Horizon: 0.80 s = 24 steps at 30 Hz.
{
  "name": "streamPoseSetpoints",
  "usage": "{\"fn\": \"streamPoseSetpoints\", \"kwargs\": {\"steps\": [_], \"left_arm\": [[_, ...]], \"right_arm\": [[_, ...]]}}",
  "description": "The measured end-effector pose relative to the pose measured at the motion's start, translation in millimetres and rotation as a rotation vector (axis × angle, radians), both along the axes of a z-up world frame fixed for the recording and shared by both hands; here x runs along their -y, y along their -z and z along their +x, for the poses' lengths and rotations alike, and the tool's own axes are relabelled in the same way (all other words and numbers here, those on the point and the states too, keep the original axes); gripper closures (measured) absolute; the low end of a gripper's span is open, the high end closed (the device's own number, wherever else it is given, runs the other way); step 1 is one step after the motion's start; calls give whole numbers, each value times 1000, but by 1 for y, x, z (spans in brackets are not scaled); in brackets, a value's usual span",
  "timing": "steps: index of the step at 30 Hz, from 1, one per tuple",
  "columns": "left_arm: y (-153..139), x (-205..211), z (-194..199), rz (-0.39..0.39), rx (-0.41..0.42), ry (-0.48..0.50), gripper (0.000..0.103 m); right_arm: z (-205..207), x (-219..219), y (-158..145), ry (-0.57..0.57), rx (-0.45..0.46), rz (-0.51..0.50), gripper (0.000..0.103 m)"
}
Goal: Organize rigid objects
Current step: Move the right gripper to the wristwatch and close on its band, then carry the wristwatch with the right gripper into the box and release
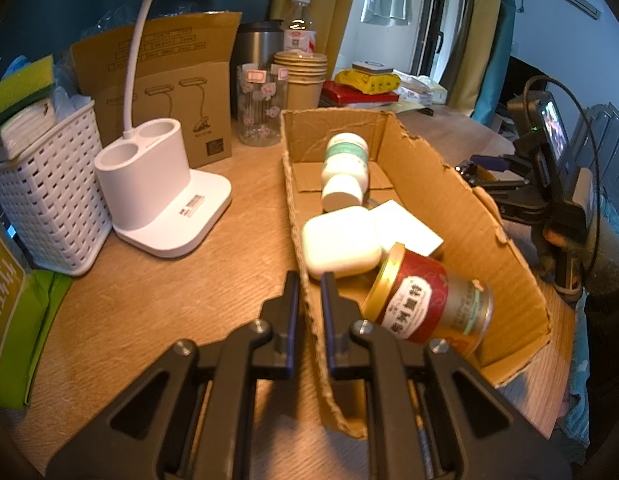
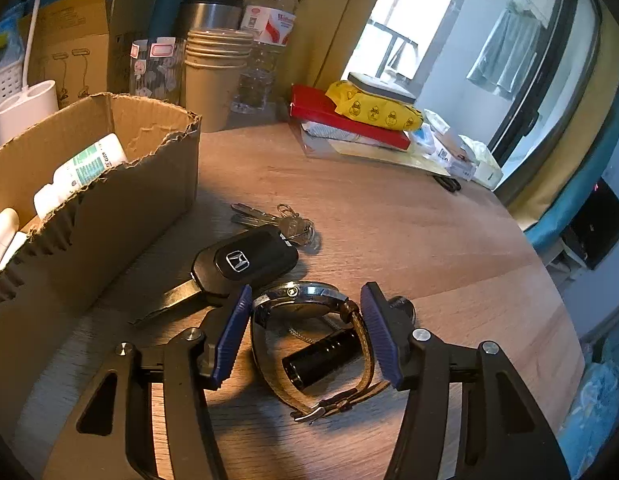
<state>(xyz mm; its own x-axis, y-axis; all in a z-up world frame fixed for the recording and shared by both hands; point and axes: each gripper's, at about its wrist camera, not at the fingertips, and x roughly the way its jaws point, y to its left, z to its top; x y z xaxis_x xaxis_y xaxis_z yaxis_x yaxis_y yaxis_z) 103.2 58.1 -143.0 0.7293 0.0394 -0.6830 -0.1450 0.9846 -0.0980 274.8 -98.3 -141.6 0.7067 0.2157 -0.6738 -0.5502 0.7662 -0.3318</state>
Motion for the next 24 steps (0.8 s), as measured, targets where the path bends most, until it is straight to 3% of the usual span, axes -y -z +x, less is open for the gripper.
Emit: {"fn": "streamPoseSetpoints", "kwargs": {"steps": [11, 24], "left_arm": [[0, 0, 0, 2, 0, 0, 91], [0, 0, 0, 1, 0, 1, 91]], "right_arm": [[-12, 11, -25, 10, 16, 106, 45], [-49, 0, -73, -61, 92, 187, 45]]}}
